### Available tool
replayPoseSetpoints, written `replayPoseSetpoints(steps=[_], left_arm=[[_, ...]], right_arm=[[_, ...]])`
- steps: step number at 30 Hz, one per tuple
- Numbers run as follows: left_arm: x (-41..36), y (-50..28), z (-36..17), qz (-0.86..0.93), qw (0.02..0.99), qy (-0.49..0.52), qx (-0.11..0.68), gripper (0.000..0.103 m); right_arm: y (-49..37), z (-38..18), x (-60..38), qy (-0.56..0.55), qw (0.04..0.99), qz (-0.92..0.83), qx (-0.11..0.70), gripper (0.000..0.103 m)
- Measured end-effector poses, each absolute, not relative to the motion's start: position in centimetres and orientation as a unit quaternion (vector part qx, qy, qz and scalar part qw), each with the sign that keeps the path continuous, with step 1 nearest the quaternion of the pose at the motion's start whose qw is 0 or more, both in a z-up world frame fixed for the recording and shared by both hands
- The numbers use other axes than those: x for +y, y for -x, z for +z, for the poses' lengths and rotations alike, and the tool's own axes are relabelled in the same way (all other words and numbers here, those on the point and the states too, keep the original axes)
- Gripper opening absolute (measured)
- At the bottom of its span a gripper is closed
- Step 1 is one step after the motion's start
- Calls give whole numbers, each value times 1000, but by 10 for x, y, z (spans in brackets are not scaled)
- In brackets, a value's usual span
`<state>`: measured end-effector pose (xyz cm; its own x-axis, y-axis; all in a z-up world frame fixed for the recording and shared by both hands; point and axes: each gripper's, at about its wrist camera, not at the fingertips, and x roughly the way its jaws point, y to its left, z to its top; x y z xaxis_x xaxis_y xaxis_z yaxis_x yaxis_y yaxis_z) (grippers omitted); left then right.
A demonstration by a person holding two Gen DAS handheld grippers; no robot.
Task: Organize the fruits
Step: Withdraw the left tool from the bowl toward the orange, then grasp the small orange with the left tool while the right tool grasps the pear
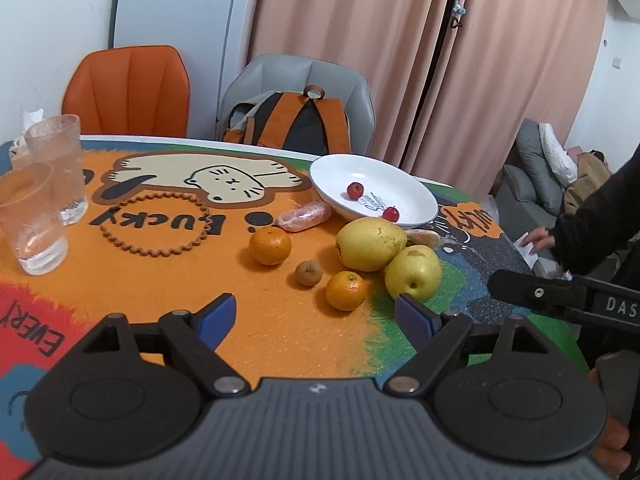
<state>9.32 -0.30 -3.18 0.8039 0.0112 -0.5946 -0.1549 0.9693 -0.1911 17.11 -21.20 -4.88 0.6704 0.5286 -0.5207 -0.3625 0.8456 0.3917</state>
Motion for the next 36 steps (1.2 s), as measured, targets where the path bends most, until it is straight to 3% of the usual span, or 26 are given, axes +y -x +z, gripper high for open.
replayPoseSetpoints(steps=[7, 14, 24, 36], left_arm=[[-3, -118, -27, 40, 942, 118, 311, 85], [-4, -130, -28, 30, 942, 126, 308, 82], [-2, -153, -50, 17, 932, 140, 334, 63], [-4, -185, -77, 9, 920, 149, 361, 52]], right_arm=[[-195, -51, -213, -148, 897, 243, 339, 101], [-204, -55, -211, -157, 890, 248, 348, 88], [-226, -74, -201, -167, 878, 250, 373, 79], [-256, -98, -189, -180, 860, 255, 403, 79]])
